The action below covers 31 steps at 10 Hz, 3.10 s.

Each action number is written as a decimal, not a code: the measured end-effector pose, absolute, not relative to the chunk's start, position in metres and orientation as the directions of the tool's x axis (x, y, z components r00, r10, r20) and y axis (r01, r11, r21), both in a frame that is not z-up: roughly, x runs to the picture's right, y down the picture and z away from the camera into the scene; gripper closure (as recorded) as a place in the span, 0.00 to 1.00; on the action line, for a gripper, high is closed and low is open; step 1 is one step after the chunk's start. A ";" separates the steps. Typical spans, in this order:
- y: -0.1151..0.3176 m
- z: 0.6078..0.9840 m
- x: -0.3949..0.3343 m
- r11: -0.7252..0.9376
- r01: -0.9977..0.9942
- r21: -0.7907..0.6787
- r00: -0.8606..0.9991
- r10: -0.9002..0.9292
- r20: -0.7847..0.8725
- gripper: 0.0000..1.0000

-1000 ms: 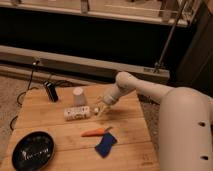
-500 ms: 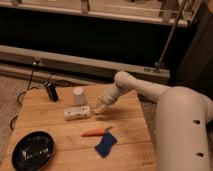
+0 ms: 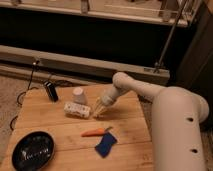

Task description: Stand the bottle upright

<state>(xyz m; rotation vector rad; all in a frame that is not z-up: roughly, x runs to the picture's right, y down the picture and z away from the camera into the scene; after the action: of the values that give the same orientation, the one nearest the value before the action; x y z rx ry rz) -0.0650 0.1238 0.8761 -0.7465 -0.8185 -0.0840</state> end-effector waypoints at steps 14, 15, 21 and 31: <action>0.151 0.861 -0.082 0.695 0.299 -0.654 0.733 0.271 0.624 0.27; 0.152 0.863 -0.081 0.695 0.285 -0.660 0.736 0.283 0.615 0.37; 0.158 0.863 -0.065 0.687 0.248 -0.683 0.762 0.296 0.575 0.47; 0.153 0.862 -0.068 0.680 0.126 -0.722 0.779 0.383 0.497 0.47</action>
<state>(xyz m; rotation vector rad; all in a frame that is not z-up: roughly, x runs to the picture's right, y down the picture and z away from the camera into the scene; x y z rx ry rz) -0.0680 0.1532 0.8617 -0.8255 -0.6811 0.1576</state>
